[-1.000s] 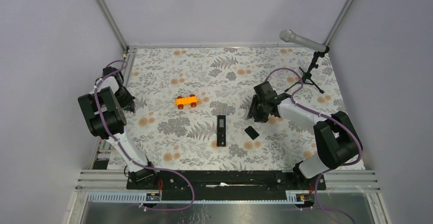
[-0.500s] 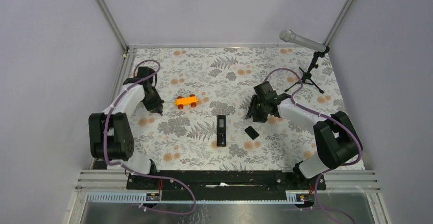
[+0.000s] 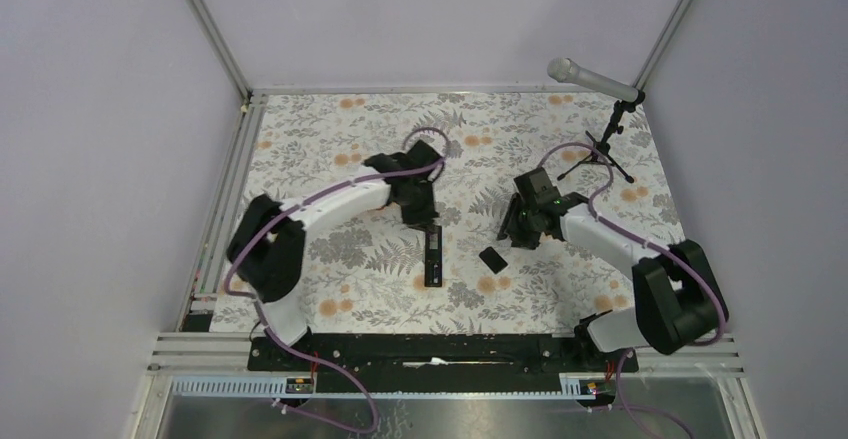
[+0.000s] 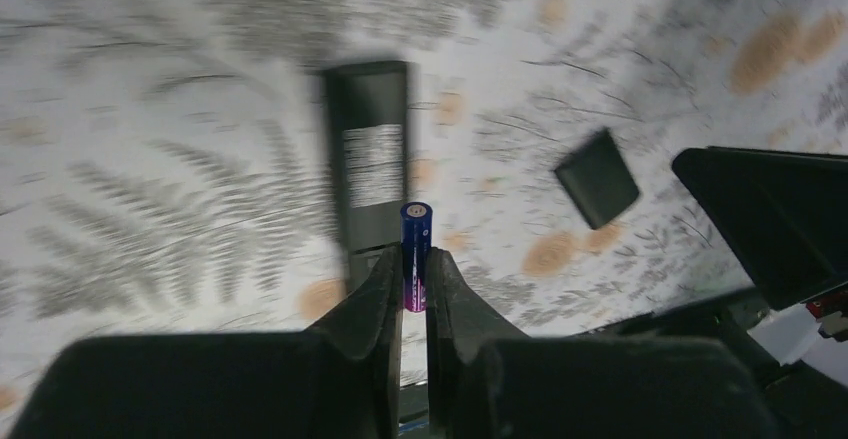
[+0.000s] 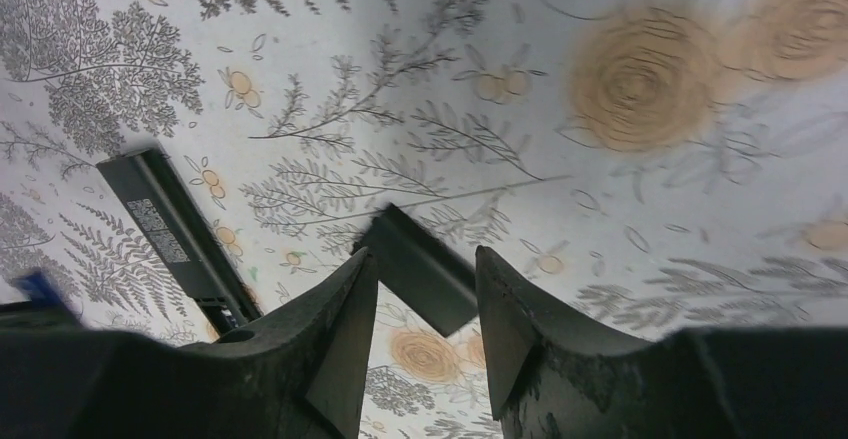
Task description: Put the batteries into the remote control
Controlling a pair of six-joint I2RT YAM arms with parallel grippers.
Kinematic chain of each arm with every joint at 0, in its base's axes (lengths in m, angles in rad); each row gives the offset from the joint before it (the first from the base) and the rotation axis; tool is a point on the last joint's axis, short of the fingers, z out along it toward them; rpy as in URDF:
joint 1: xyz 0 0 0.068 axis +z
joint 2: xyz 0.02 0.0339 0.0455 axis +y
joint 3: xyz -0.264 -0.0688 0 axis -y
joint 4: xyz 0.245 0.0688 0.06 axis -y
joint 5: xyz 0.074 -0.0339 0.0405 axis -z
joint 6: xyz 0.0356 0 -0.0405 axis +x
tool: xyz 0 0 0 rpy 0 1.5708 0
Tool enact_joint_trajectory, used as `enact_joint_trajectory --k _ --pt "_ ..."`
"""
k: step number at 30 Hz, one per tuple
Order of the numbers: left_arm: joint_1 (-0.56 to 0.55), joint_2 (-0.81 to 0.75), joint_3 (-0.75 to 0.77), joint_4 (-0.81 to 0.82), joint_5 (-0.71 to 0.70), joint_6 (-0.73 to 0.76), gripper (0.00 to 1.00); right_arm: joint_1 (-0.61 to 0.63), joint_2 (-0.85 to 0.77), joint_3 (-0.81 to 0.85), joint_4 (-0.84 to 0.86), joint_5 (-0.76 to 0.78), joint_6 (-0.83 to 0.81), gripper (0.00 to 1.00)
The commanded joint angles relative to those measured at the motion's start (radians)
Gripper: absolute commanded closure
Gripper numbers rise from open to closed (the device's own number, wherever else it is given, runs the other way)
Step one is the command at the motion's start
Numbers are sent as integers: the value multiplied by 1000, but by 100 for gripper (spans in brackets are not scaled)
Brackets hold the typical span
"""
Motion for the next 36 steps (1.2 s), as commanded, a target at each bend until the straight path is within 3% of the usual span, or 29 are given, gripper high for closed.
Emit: enact_joint_trajectory --k 1,9,15,26,31,36 --pt "-126 105 147 60 86 -55 100 -33 -125 -57 -57 65 2 52" --pt "-206 230 136 121 84 -103 100 -49 -238 -129 -79 78 9 51" --pt "-214 263 147 115 64 -81 88 -49 -282 -152 -76 59 10 51" --pt "-214 313 148 106 34 -74 79 -49 -312 -154 -76 38 1 51" --pt "-214 290 175 76 16 -60 64 -49 -314 -144 -80 27 8 51" --pt "-199 155 194 57 -40 -45 53 -49 -313 -147 -16 -116 -1 51"
